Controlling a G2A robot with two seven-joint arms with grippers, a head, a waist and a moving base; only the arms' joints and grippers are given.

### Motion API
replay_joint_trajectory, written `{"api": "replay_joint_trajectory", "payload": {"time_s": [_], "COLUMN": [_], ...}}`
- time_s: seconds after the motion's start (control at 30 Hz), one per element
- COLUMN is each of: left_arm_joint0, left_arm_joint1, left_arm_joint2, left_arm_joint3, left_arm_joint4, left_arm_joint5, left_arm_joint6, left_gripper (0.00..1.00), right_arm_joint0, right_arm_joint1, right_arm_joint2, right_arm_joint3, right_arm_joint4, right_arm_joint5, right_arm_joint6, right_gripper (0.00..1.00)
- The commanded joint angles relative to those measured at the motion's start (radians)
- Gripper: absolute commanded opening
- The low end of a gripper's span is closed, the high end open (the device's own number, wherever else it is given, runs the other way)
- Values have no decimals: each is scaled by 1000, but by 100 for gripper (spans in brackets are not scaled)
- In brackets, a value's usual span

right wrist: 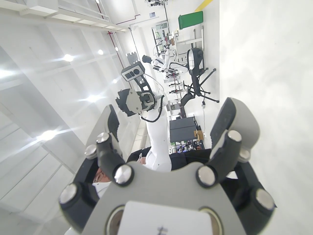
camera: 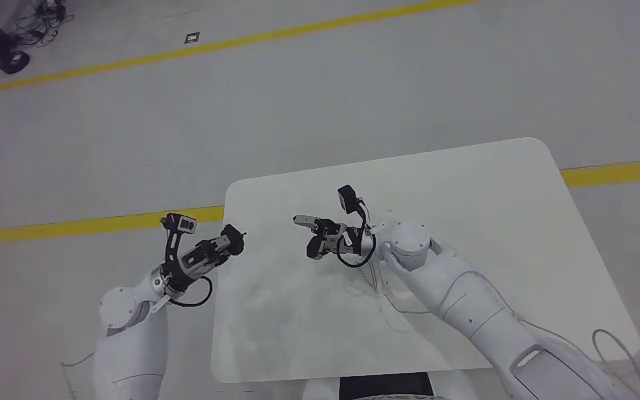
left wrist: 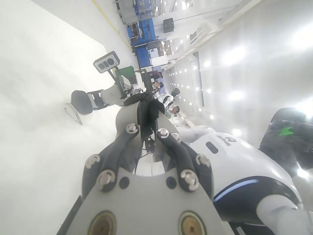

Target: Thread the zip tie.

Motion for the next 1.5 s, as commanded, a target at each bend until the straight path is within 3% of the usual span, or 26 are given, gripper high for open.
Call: {"api": "replay_joint_trajectory", "payload": {"time_s": [0.0,0.13,0.2,0.37,0.47,0.67,0.73,1.07,1.13,1.4,1.47], "left_arm_joint0": [-1,-1,-1,-1,-1,-1,-1,-1,-1,-1,-1], "left_arm_joint1": [-4,-4,-4,-4,-4,-4,-4,-4,-4,-4,-4], "left_arm_joint2": [-3,-3,-3,-3,-3,-3,-3,-3,-3,-3,-3], "left_arm_joint3": [3,3,3,3,3,3,3,3,3,3,3], "left_arm_joint4": [2,2,2,2,2,2,2,2,2,2,2], "left_arm_joint5": [0,0,0,0,0,0,0,0,0,0,0], "left_arm_joint6": [-4,-4,-4,-4,-4,-4,-4,-4,-4,-4,-4], "left_gripper": [0,0,0,0,0,0,0,0,0,0,0], "right_arm_joint0": [0,-2,3,16,6,-18,-42,-43,-40,-17,0], "right_arm_joint1": [0,1,8,35,51,91,101,101,108,156,165], "right_arm_joint2": [0,0,0,-2,3,-6,-1,-1,-6,3,-8], "right_arm_joint3": [0,-5,-31,-149,-216,-359,-407,-409,-430,-583,-596], "right_arm_joint4": [0,-6,-61,-259,-327,-573,-593,-594,-651,-914,-964], "right_arm_joint5": [0,-2,18,129,180,334,318,315,308,354,335], "right_arm_joint6": [0,-8,-20,-8,32,127,157,152,158,413,498], "right_gripper": [100,100,100,100,100,100,100,100,100,100,100]}}
